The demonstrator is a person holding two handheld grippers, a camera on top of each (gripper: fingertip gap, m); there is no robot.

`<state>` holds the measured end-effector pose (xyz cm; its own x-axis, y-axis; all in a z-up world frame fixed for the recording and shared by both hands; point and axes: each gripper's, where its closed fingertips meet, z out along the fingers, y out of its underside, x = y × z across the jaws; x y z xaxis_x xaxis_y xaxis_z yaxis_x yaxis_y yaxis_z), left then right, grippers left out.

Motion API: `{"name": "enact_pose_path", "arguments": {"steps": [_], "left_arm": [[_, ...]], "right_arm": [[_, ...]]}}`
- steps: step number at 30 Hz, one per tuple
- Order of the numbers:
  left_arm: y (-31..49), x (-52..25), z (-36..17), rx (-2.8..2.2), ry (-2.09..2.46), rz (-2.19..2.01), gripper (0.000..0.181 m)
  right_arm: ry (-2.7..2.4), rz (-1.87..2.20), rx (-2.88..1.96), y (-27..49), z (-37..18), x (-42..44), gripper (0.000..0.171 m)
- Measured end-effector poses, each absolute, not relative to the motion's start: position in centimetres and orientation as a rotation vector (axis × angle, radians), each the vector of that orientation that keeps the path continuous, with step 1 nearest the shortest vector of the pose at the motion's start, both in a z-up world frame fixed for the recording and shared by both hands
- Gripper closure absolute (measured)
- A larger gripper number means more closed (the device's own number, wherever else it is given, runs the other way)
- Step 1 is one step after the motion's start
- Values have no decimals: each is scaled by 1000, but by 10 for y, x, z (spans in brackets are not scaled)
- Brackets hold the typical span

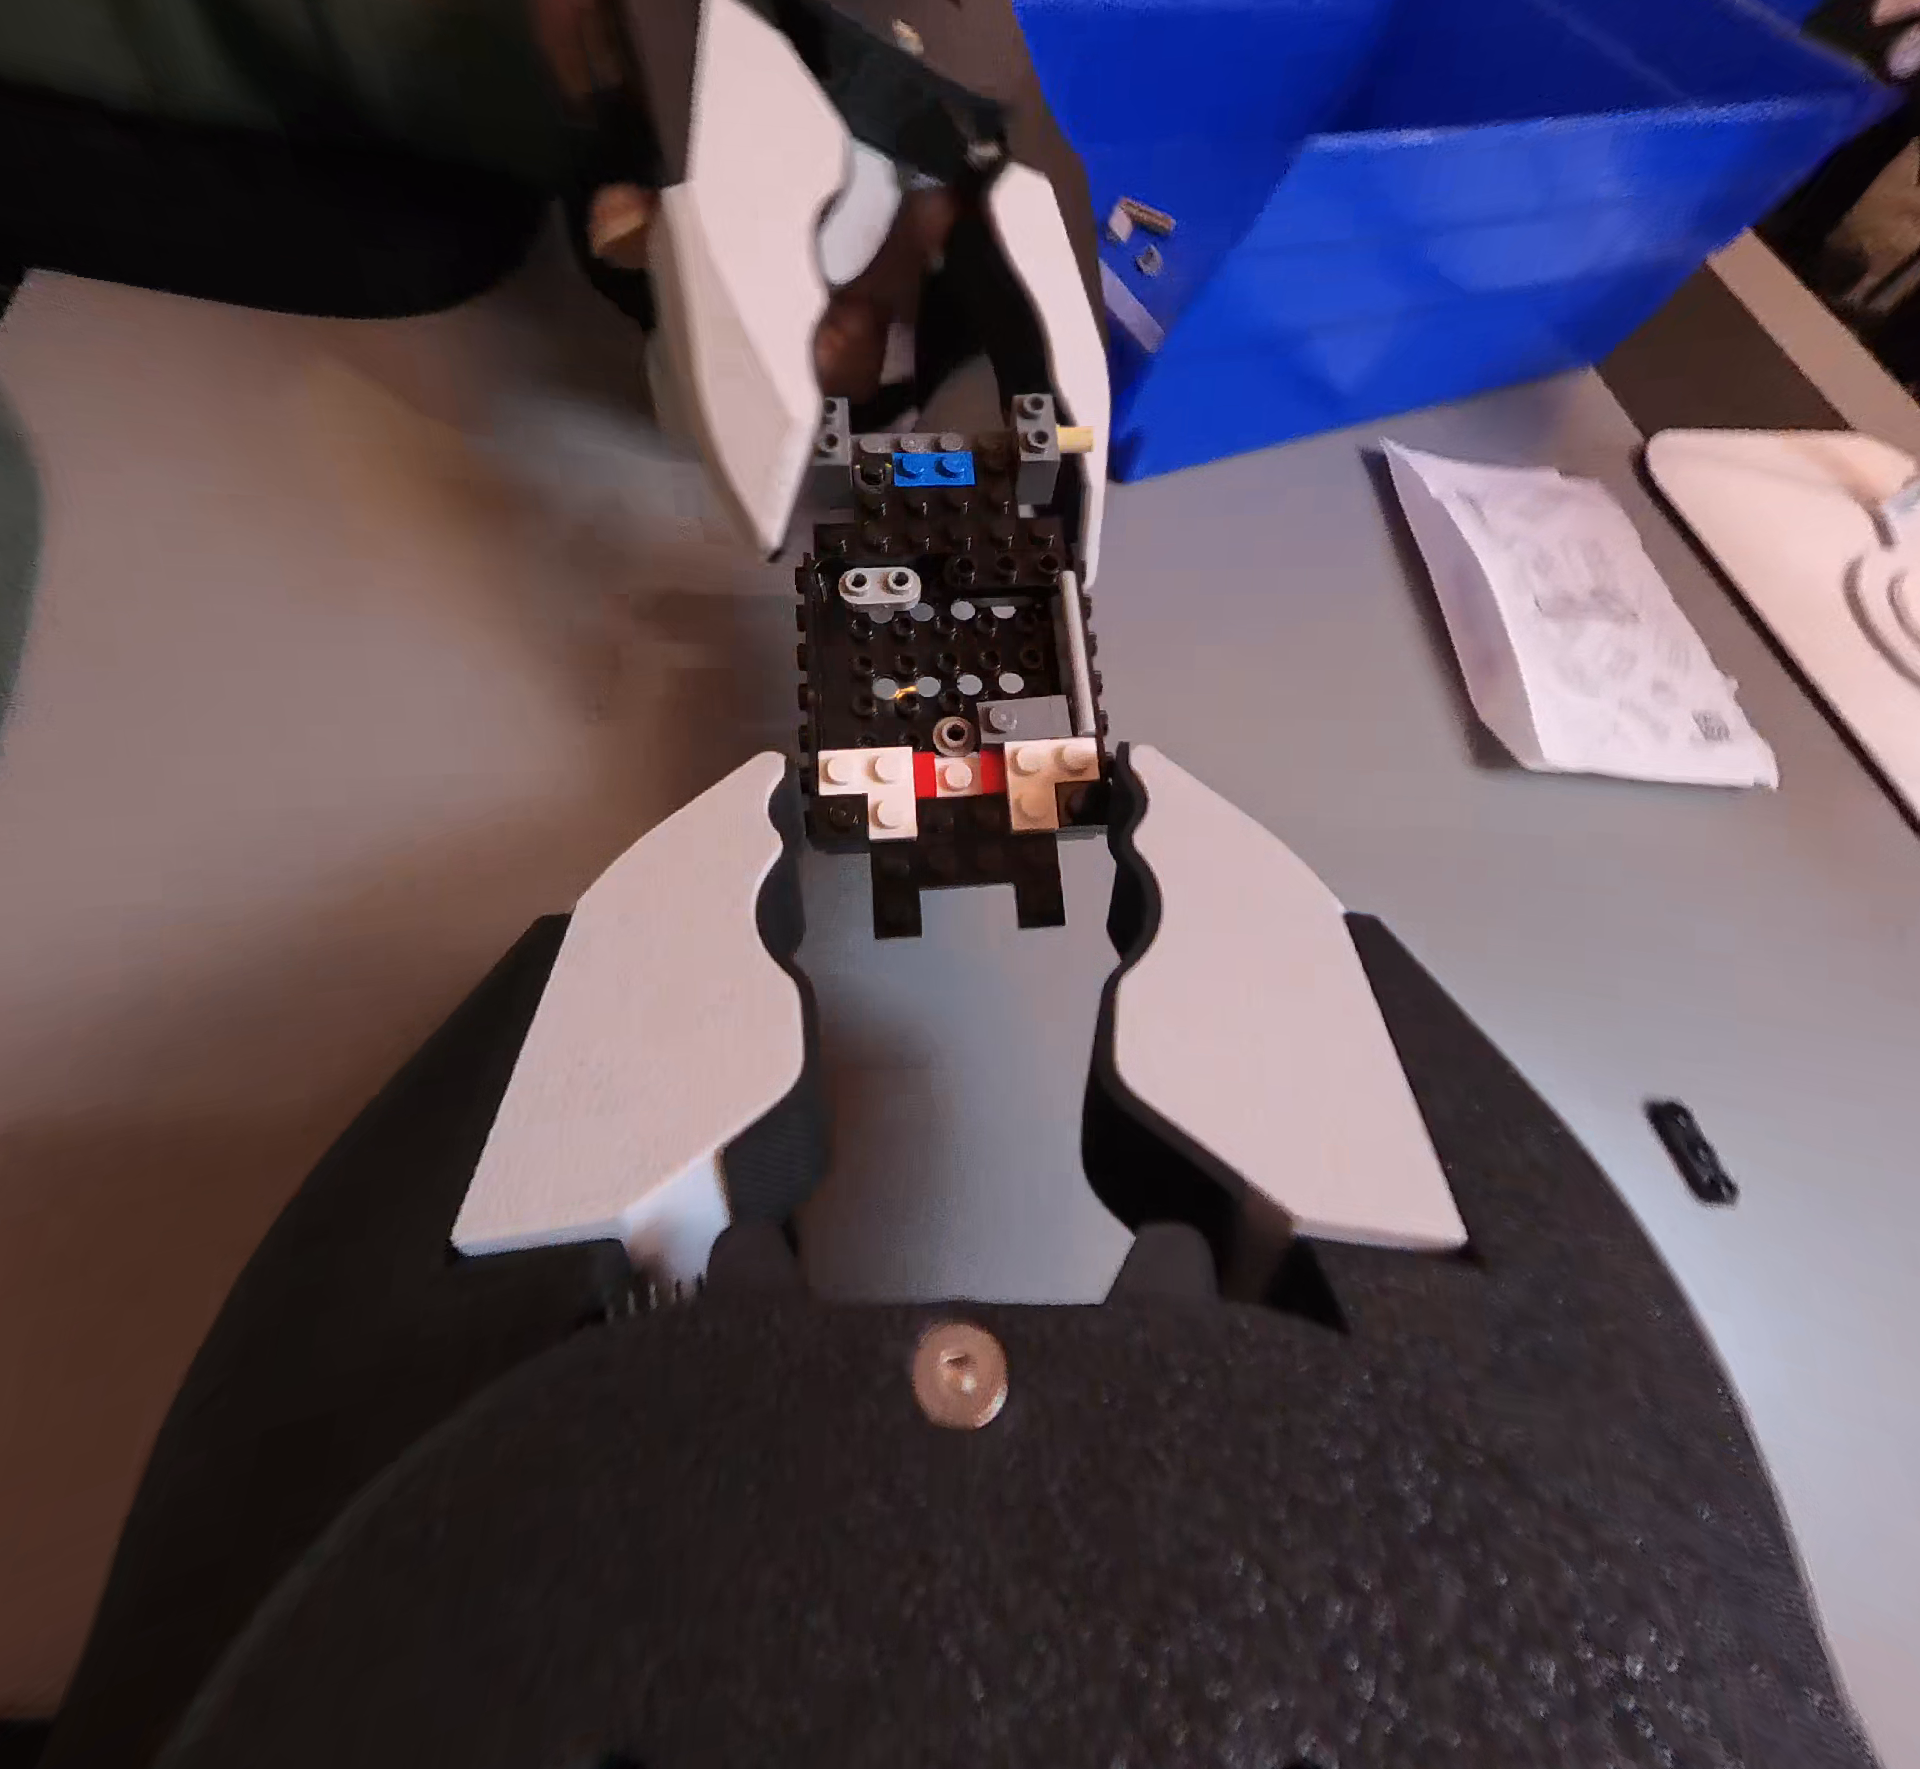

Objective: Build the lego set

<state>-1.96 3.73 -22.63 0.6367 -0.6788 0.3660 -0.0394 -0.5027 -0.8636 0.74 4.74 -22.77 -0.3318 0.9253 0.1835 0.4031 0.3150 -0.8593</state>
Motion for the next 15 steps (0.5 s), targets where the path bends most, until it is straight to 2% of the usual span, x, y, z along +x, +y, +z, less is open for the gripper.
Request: {"name": "enact_pose_path", "arguments": {"steps": [3, 6, 11, 15], "left_arm": [[33, -18, -218, -1963, 425, -1137, 139], [35, -26, -222, -2005, 310, -1237, 162], [37, -28, -233, -2076, 258, -1214, 166], [37, -28, -242, -2130, 290, -1128, 166]], "right_arm": [[-1901, 842, -1100, 43, -228, 5, 115], [-1915, 736, -1057, 42, -232, 2, 115], [-1954, 718, -1118, 43, -246, 1, 115], [-1844, 839, -1136, 42, -225, -3, 139]]}}
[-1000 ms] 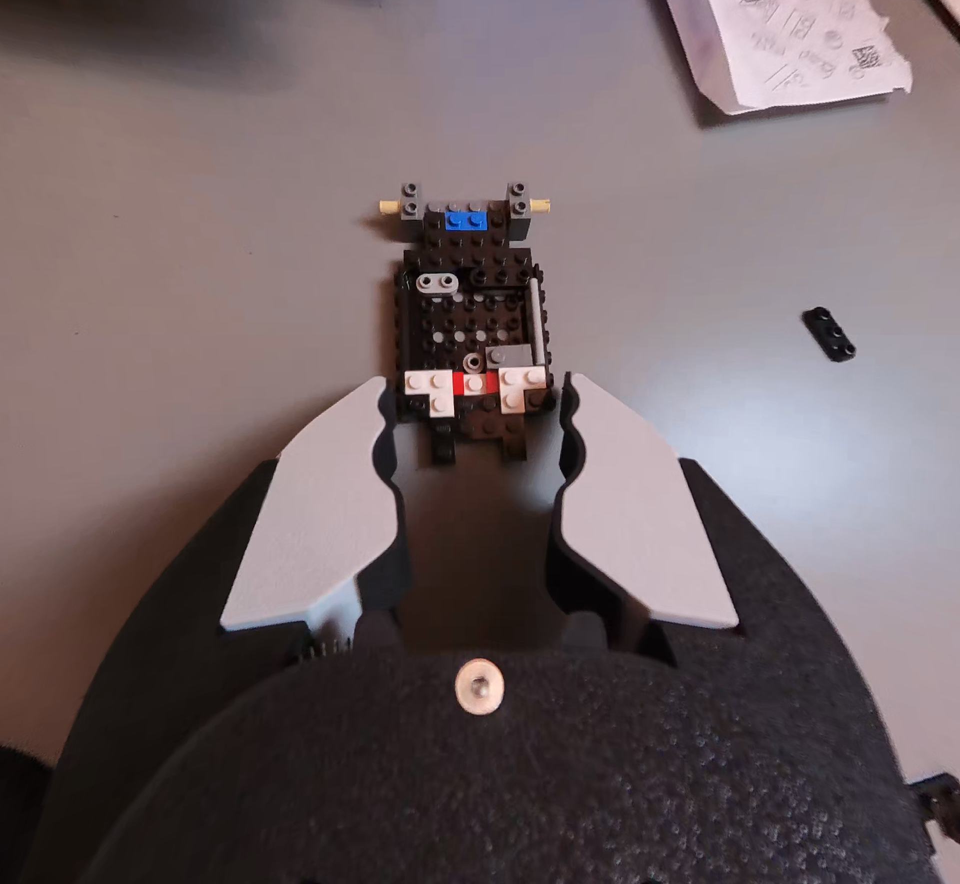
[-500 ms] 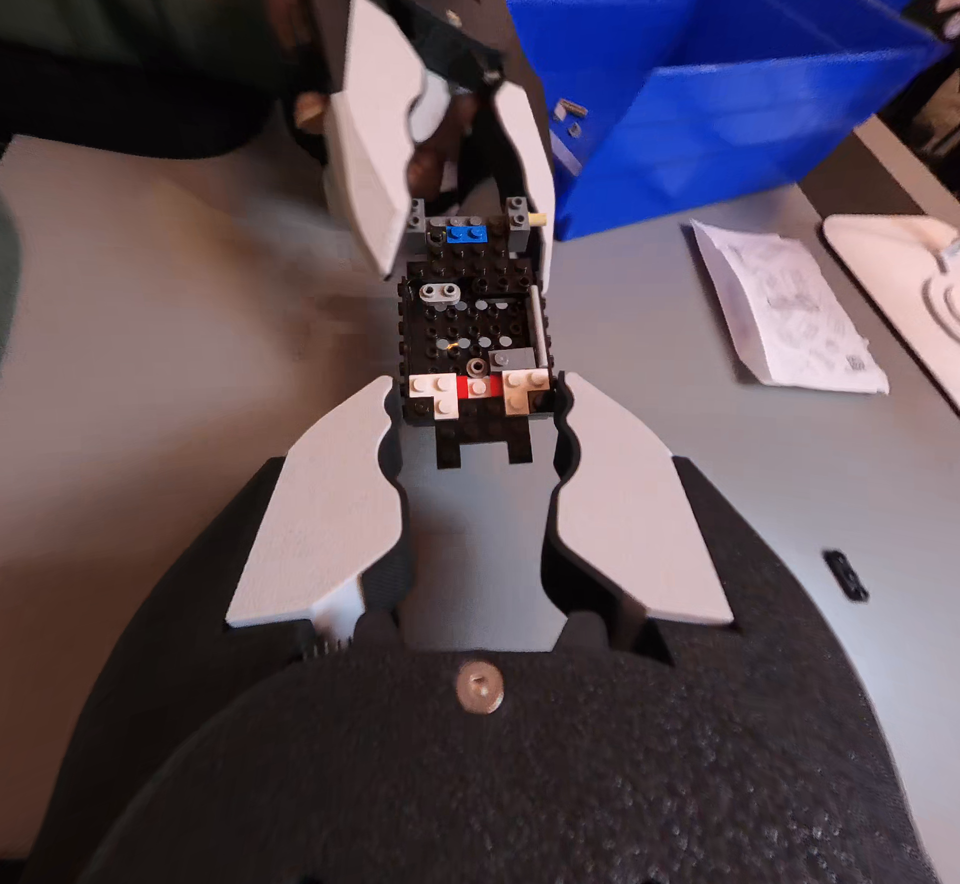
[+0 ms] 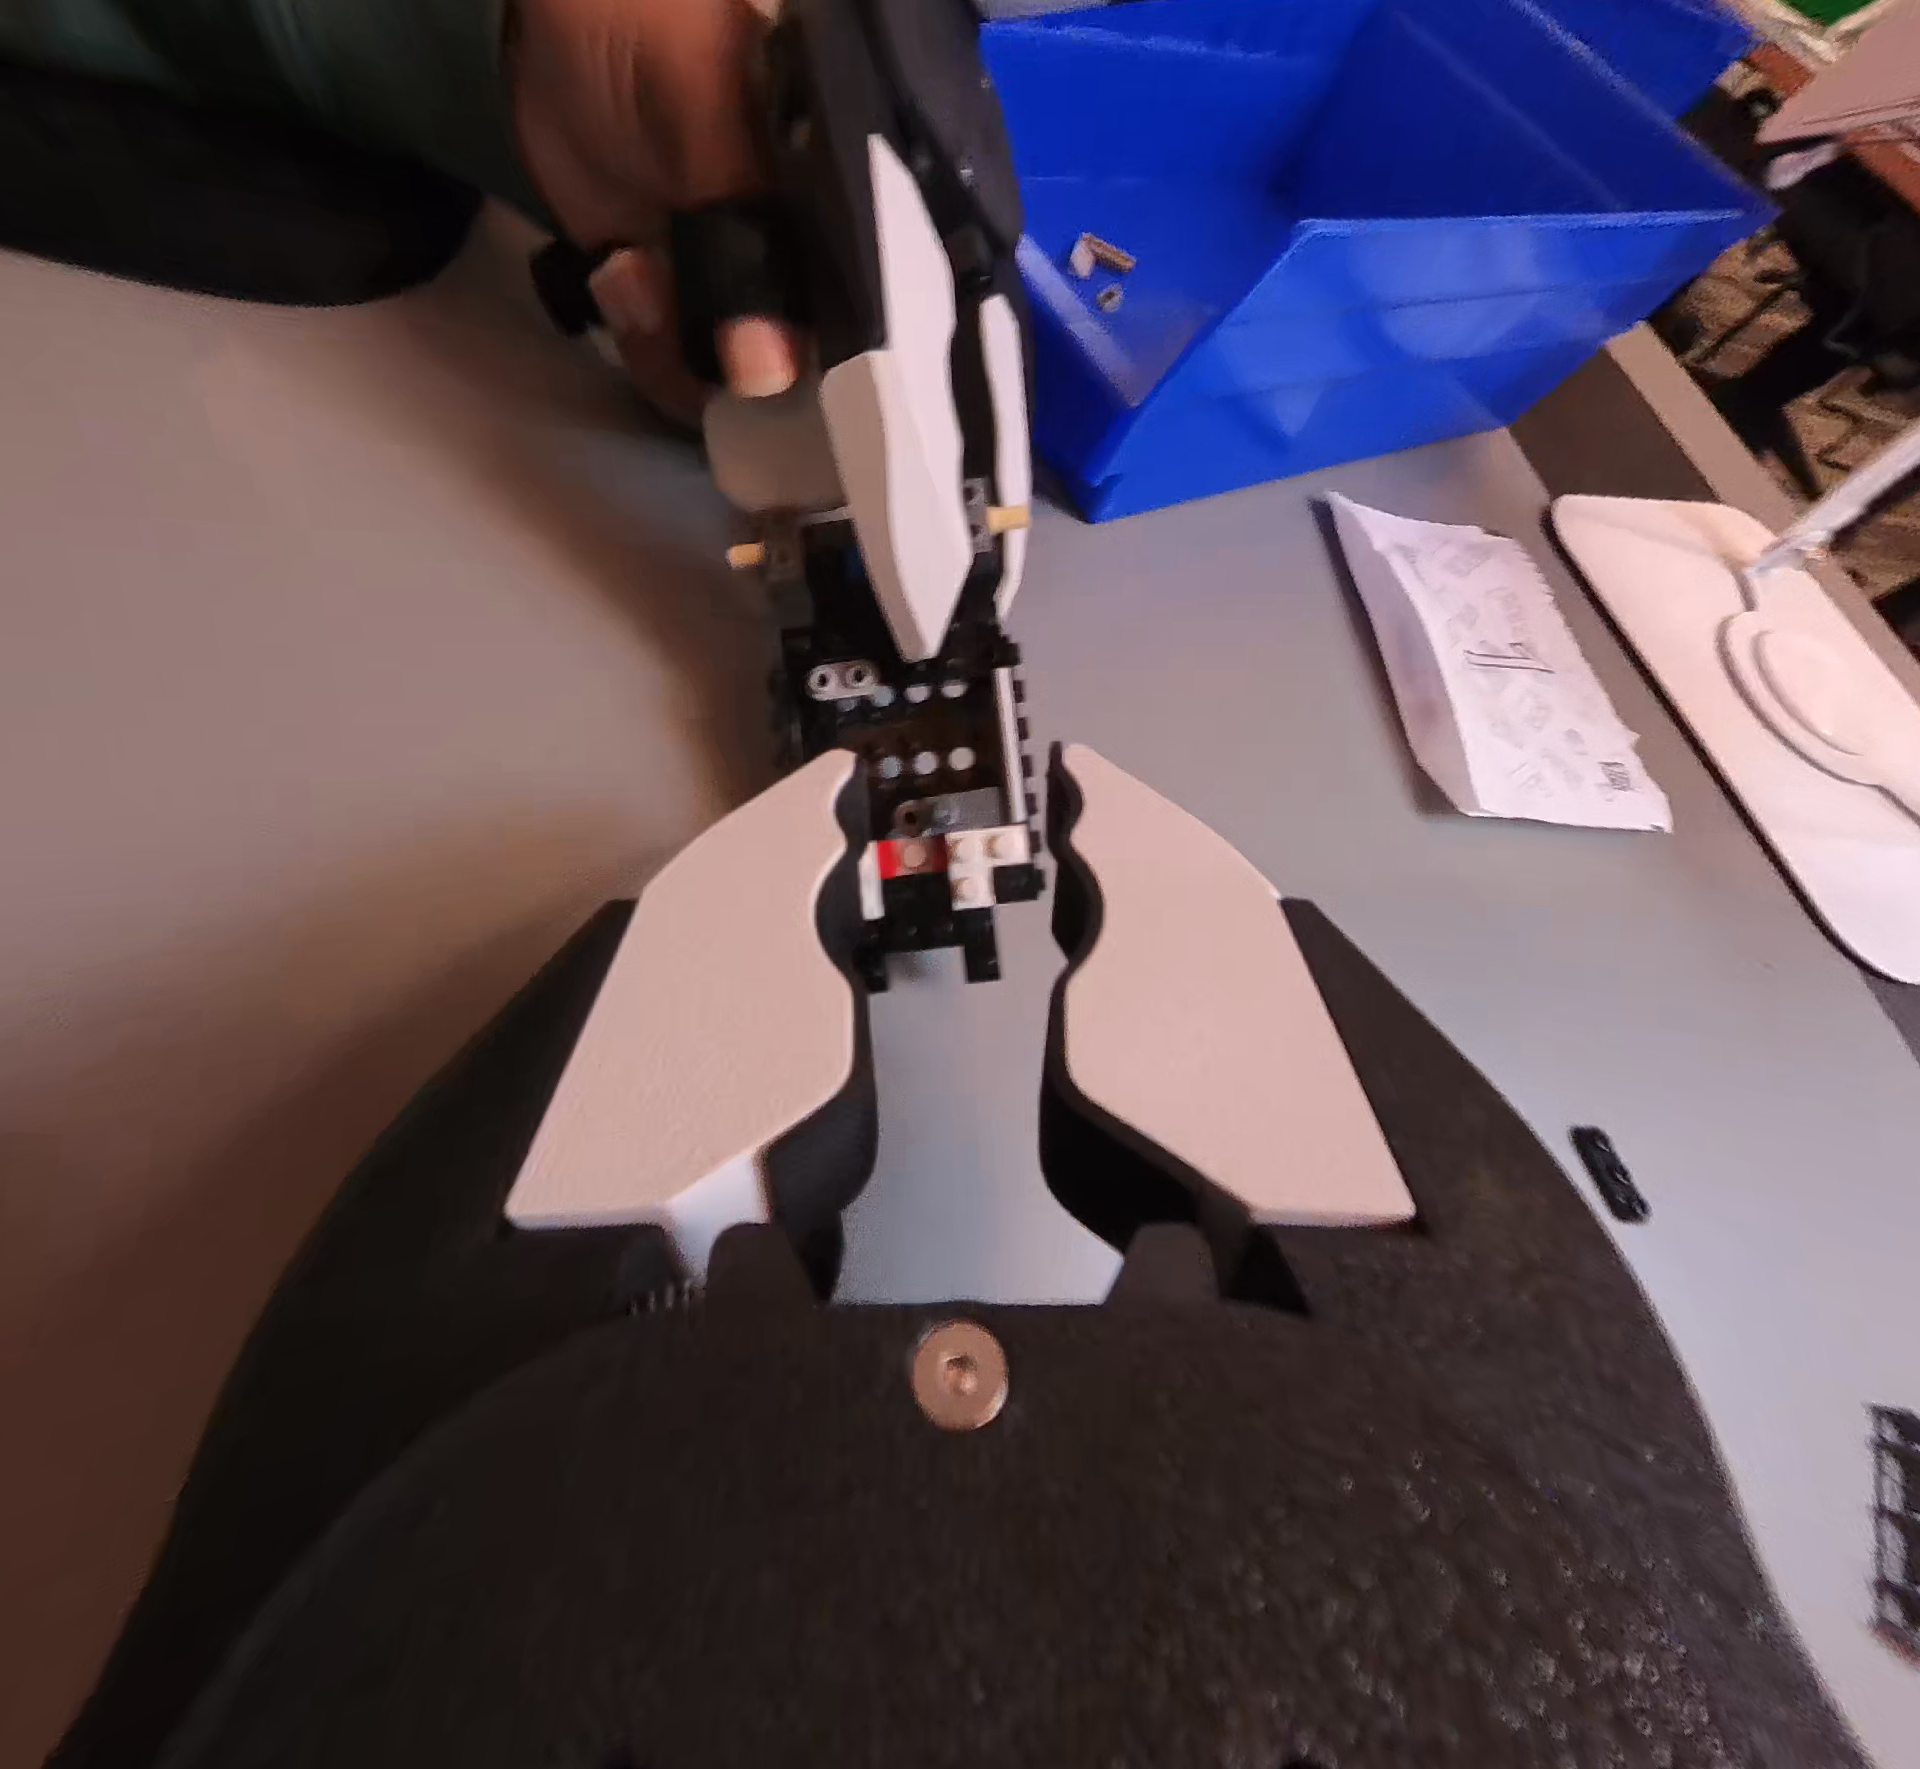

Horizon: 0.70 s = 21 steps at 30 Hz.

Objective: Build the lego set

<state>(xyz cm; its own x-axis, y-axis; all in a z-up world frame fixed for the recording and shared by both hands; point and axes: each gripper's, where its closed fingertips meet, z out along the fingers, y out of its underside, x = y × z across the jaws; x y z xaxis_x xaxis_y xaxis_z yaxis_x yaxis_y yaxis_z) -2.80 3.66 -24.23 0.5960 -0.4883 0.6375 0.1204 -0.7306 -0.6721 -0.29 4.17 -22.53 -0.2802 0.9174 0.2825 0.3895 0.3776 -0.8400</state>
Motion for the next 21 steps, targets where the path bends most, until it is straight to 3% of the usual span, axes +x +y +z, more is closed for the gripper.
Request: {"name": "enact_pose_path", "arguments": {"steps": [7, 21], "left_arm": [[34, -22, -244, -2148, 323, -1099, 166], [35, -23, -249, -2173, 254, -1136, 167]], "right_arm": [[-1856, 524, -1085, 52, -243, -18, 166], [-1869, 224, -799, 48, -238, -16, 168]]}}
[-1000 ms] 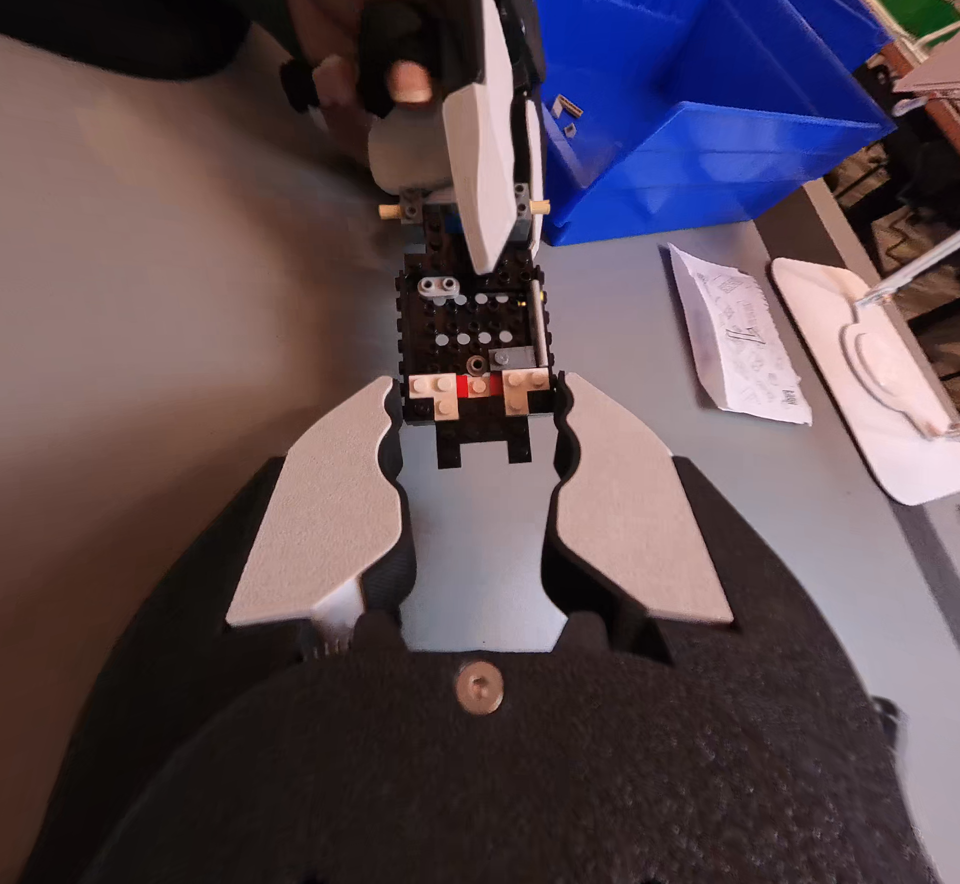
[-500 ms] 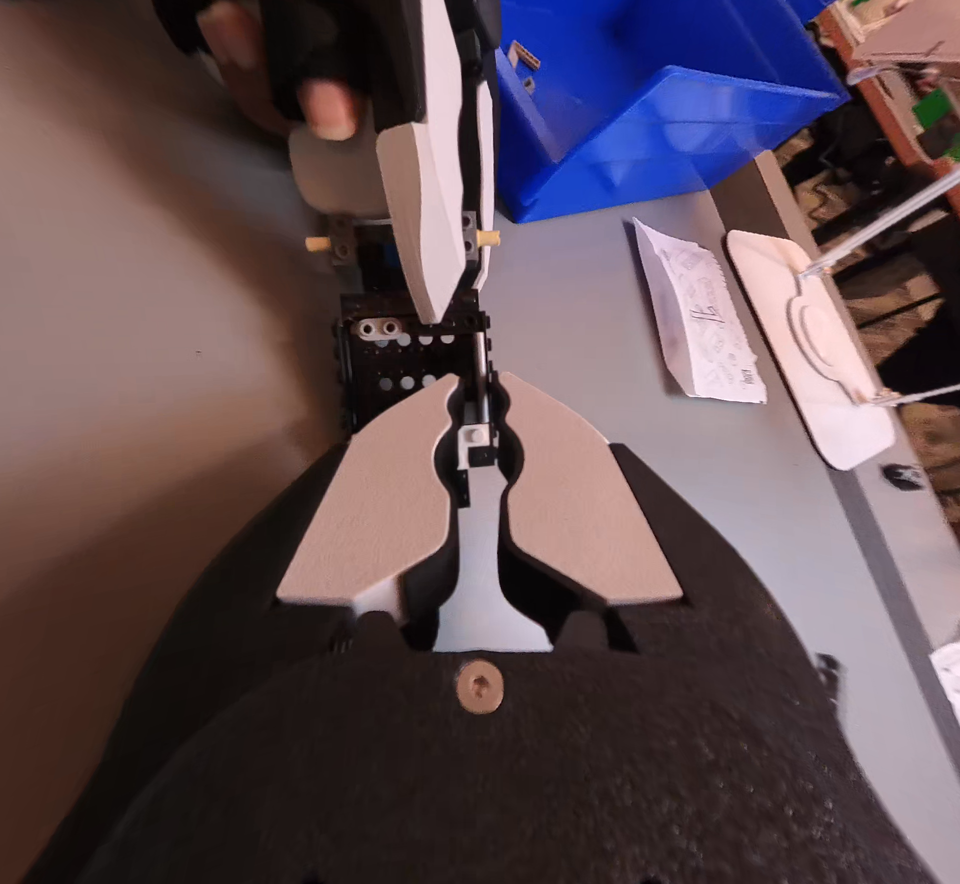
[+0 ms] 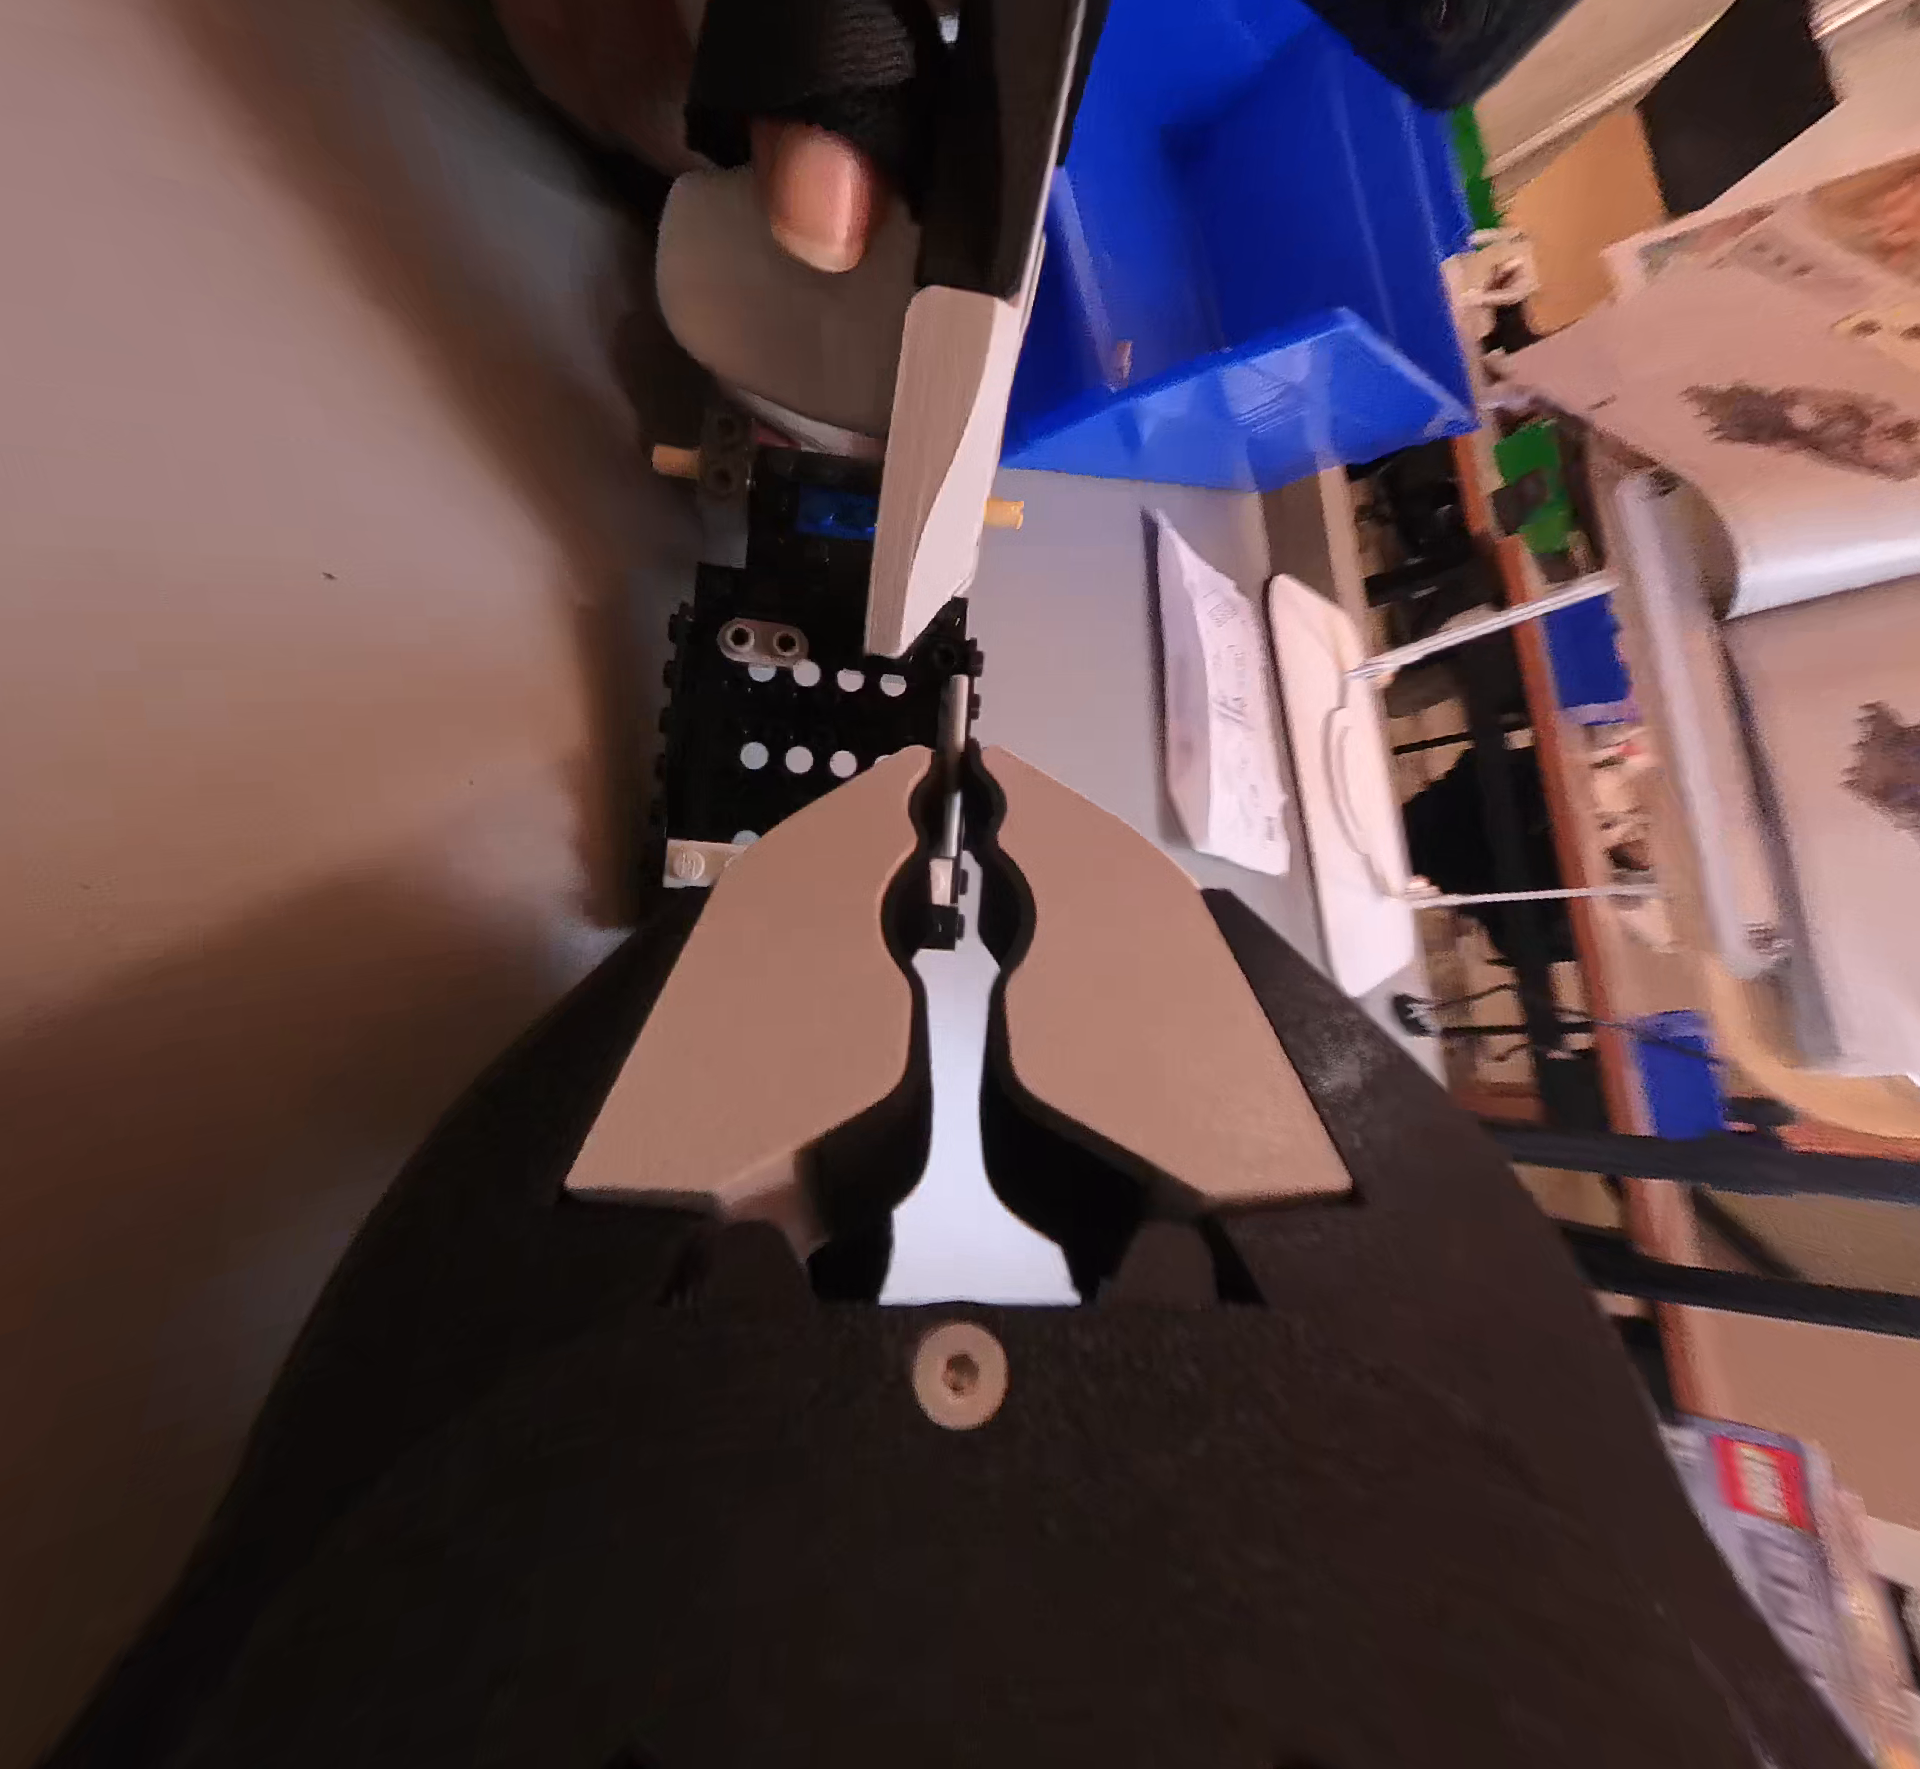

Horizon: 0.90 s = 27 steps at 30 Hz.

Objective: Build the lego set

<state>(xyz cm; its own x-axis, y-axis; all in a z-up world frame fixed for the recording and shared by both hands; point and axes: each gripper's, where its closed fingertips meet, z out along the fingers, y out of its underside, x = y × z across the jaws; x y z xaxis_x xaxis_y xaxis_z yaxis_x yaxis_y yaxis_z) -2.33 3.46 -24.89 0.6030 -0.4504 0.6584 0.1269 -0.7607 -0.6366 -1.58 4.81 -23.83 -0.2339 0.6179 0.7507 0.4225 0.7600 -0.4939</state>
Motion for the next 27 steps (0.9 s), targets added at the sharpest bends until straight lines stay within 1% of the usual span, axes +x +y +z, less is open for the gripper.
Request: {"name": "enact_pose_path", "arguments": {"steps": [14, 16, 19, 23, 25, 26, 27], "left_arm": [[36, -27, -253, -2197, 154, -1221, 166], [44, -41, -254, -2197, 54, -1200, 167], [39, -40, -253, -2192, 120, -1170, 167], [40, -34, -252, -2182, 129, -1178, 167], [41, -34, -250, -2172, 133, -1168, 167], [42, -33, -248, -2160, 146, -1157, 164], [44, -32, -244, -2136, 160, -1143, 152]], "right_arm": [[-1802, -32, -561, 48, -237, -19, 169], [-1765, 10, -505, 38, -227, -18, 169], [-1792, 96, -557, 35, -229, -15, 169], [-1695, 319, -718, 41, -206, -13, 168], [-1603, 497, -857, 53, -192, -10, 169], [-1555, 577, -917, 60, -186, -8, 169], [-1516, 647, -968, 66, -182, -7, 169]]}}
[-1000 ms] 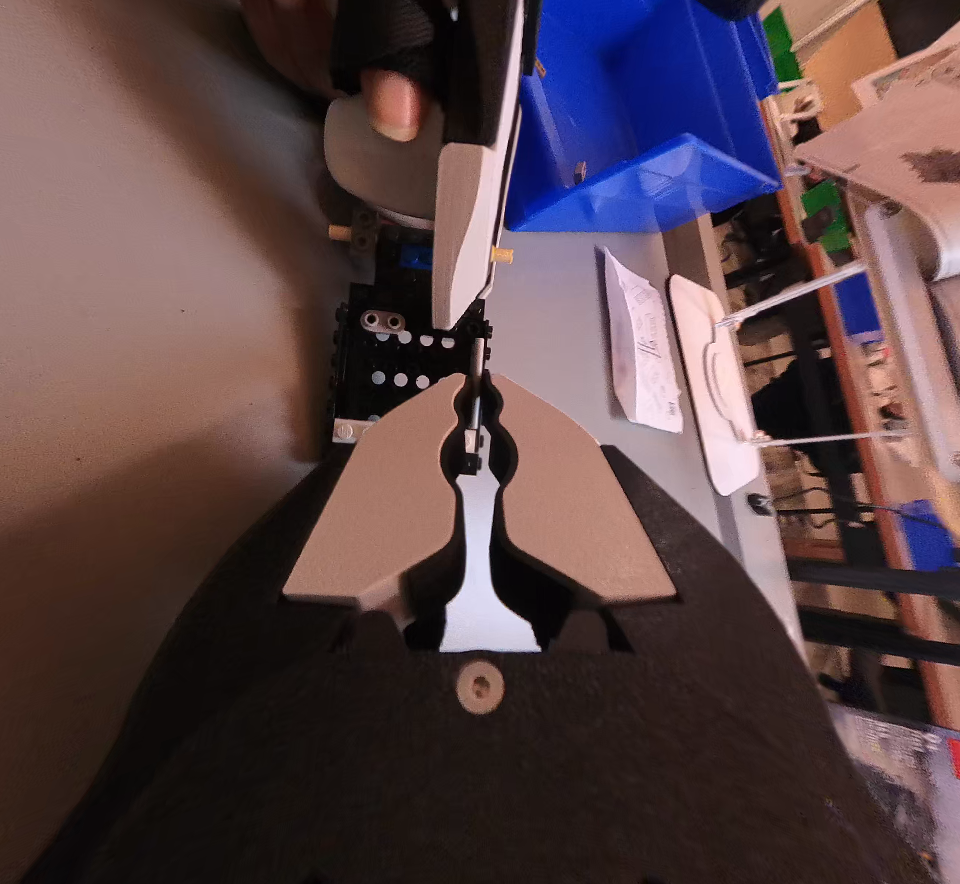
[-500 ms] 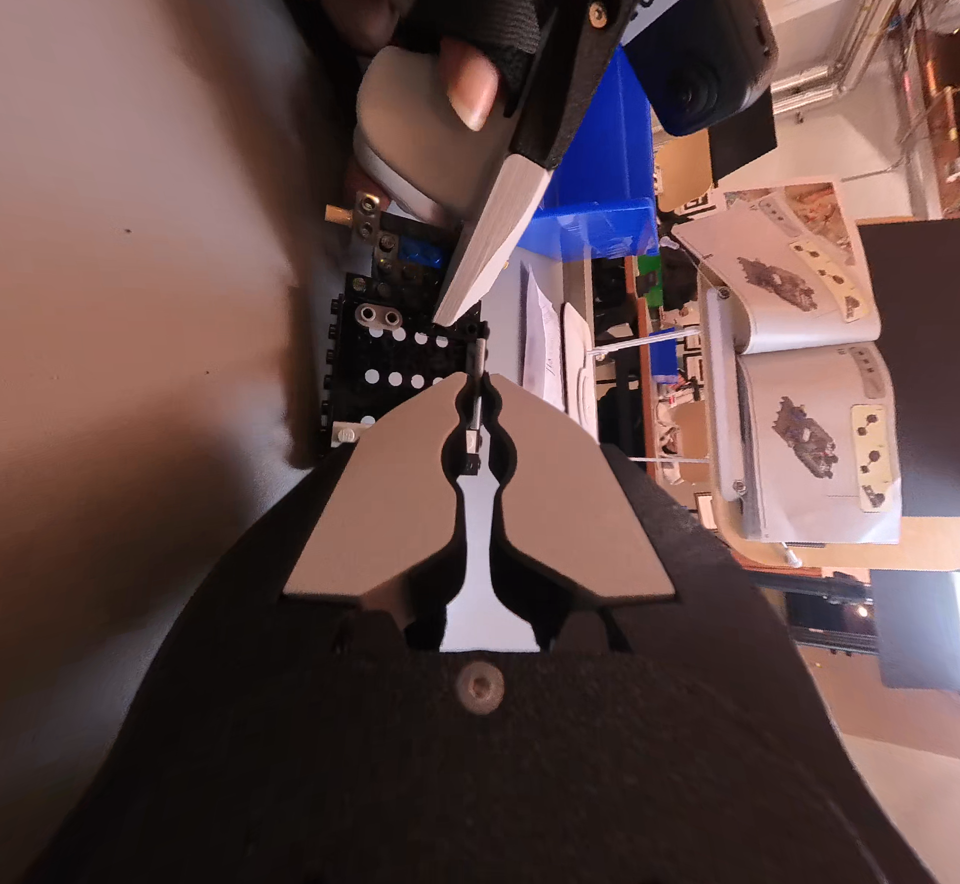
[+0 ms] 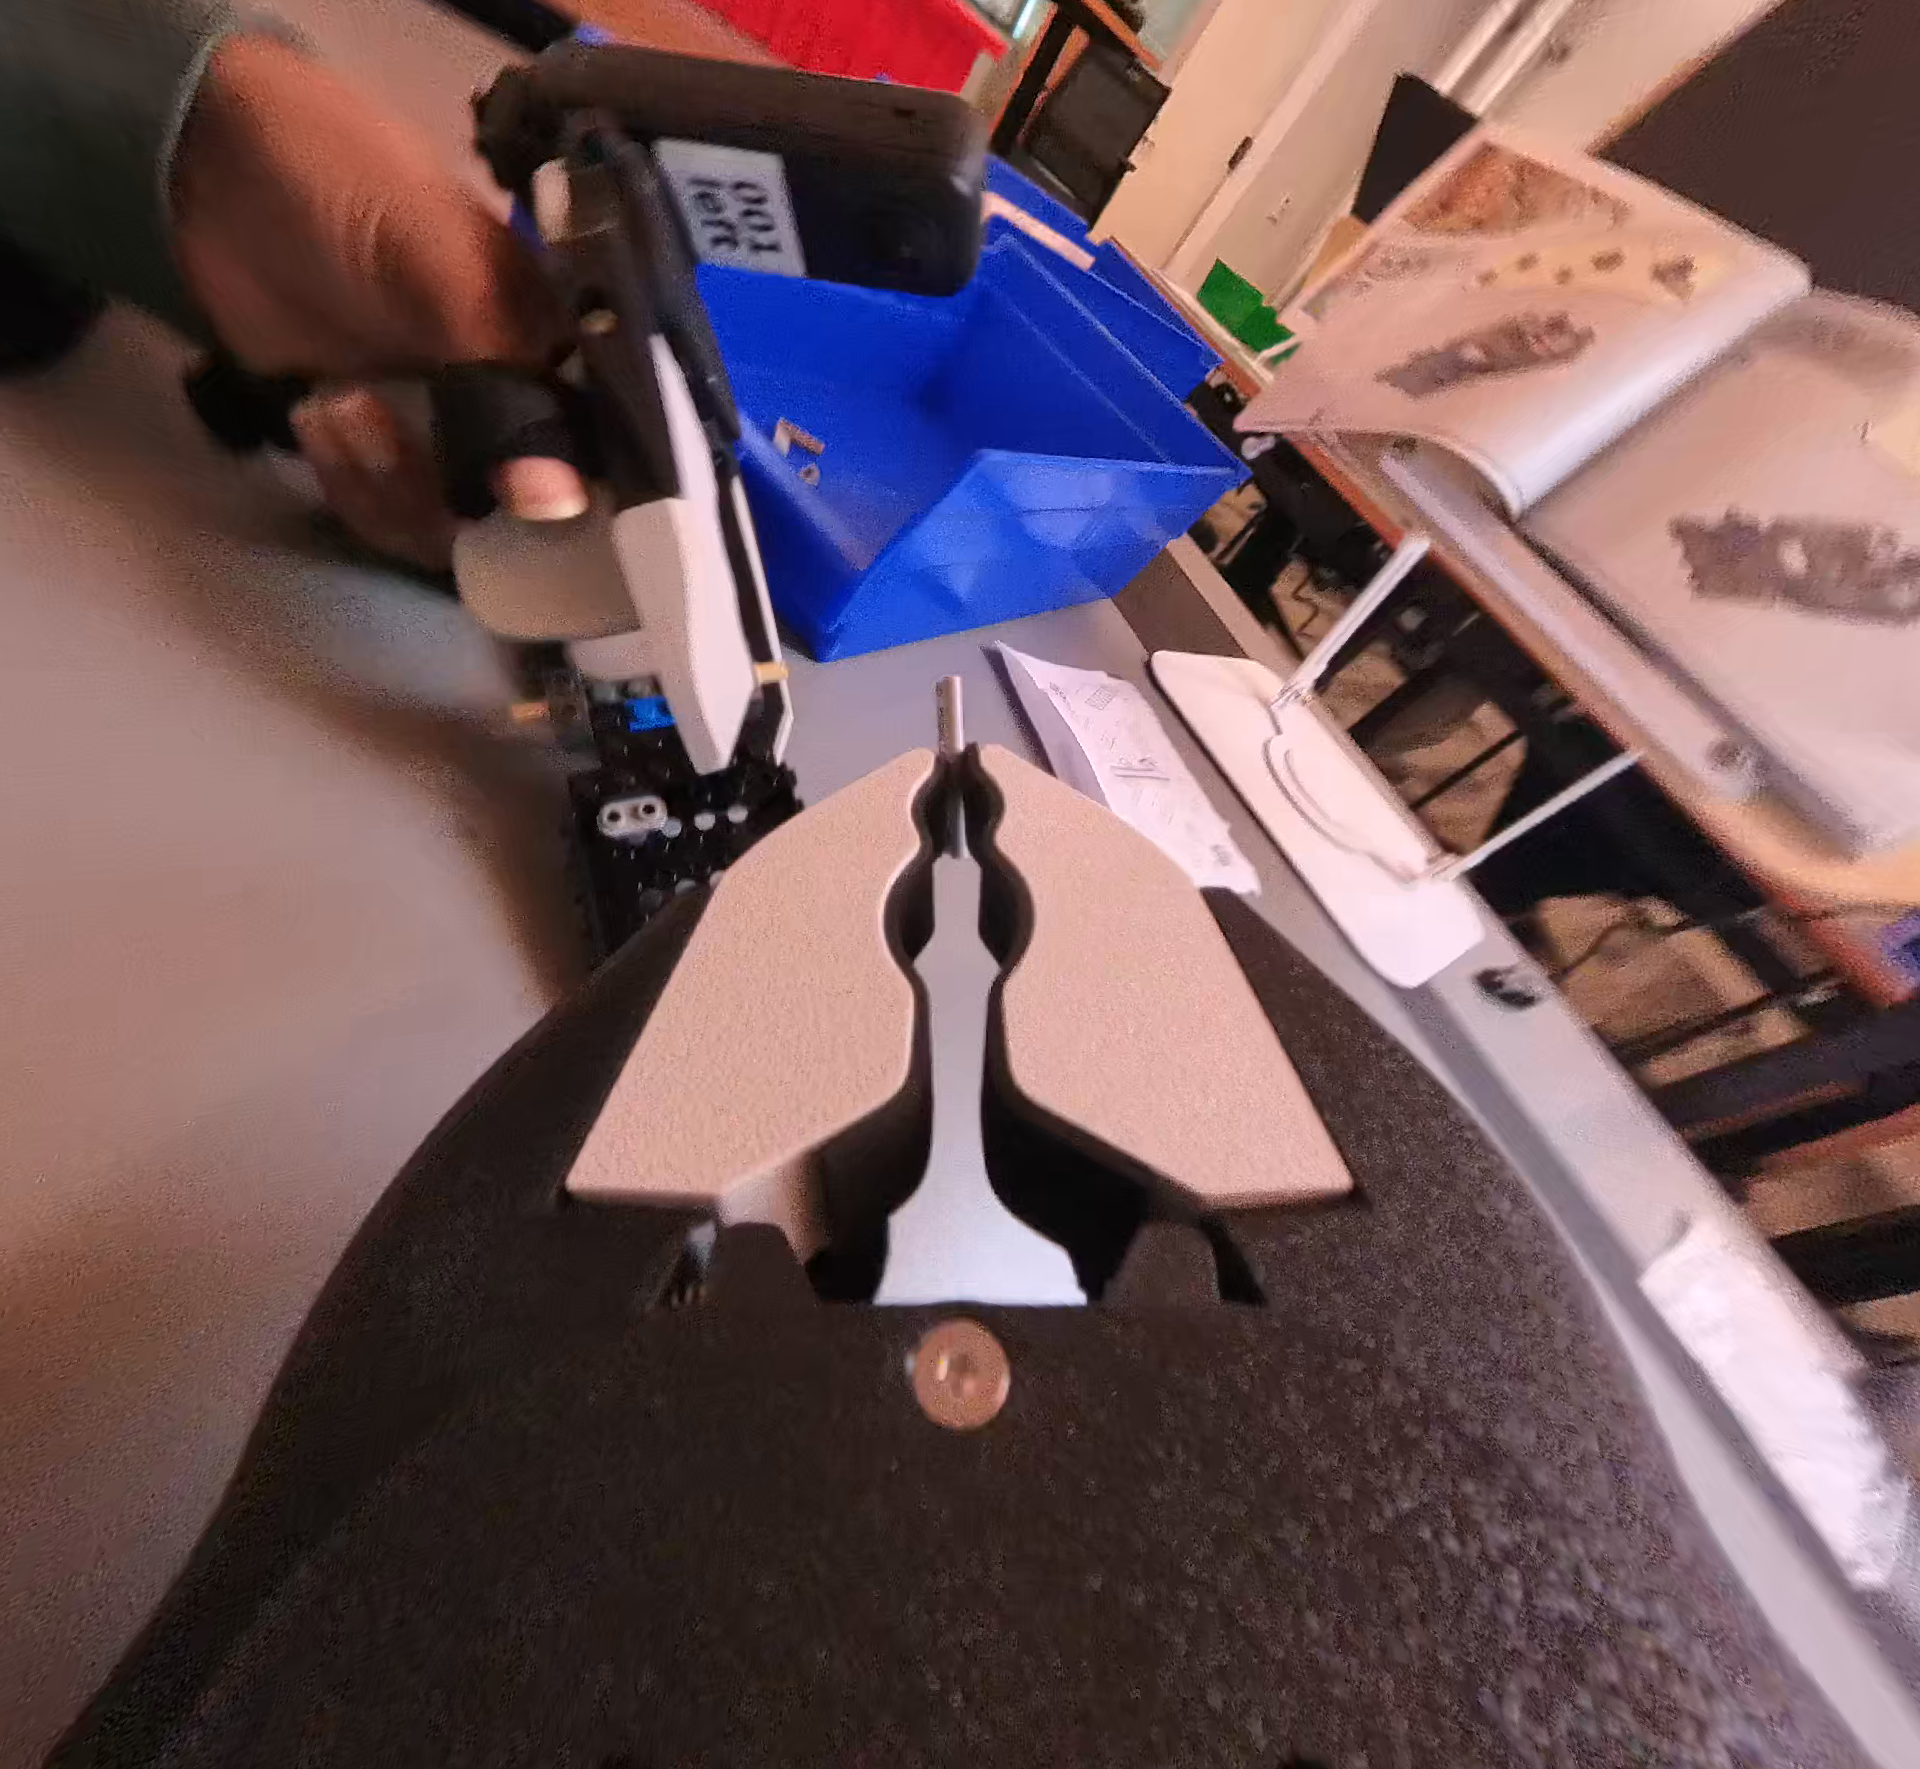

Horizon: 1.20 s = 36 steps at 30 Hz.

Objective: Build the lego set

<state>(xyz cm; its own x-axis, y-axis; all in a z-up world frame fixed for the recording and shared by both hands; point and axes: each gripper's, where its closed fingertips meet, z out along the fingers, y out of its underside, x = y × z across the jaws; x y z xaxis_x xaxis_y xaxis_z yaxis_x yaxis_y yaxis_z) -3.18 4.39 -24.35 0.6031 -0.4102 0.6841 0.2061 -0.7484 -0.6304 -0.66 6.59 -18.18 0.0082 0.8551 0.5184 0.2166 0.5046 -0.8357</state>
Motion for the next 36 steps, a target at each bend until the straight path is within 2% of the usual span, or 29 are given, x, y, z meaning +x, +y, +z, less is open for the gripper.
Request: {"name": "enact_pose_path", "arguments": {"steps": [3, 9, 11, 14, 19, 28, 36], "left_arm": [[48, -34, -238, -2121, 262, -992, 126], [54, -59, -245, -2146, 412, -582, 123], [57, -67, -239, -2113, 449, -458, 128], [51, -48, -209, -1961, 470, -605, 145], [45, -19, -178, -1823, 374, -842, 158], [48, -11, -175, -1803, 347, -809, 169], [41, -12, -179, -1802, 481, -761, 169]], "right_arm": [[-1428, 856, -1085, 74, -176, -3, 169], [-1320, 1180, -1215, 72, -168, -5, 169], [-1226, 1372, -1260, 70, -158, -5, 169], [-1103, 1551, -1324, 73, -150, -7, 169], [-1121, 1479, -1347, 68, -157, -19, 169], [-1173, 1225, -1297, 60, -161, -30, 169], [-1275, 1120, -1194, 51, -160, -29, 168]]}}
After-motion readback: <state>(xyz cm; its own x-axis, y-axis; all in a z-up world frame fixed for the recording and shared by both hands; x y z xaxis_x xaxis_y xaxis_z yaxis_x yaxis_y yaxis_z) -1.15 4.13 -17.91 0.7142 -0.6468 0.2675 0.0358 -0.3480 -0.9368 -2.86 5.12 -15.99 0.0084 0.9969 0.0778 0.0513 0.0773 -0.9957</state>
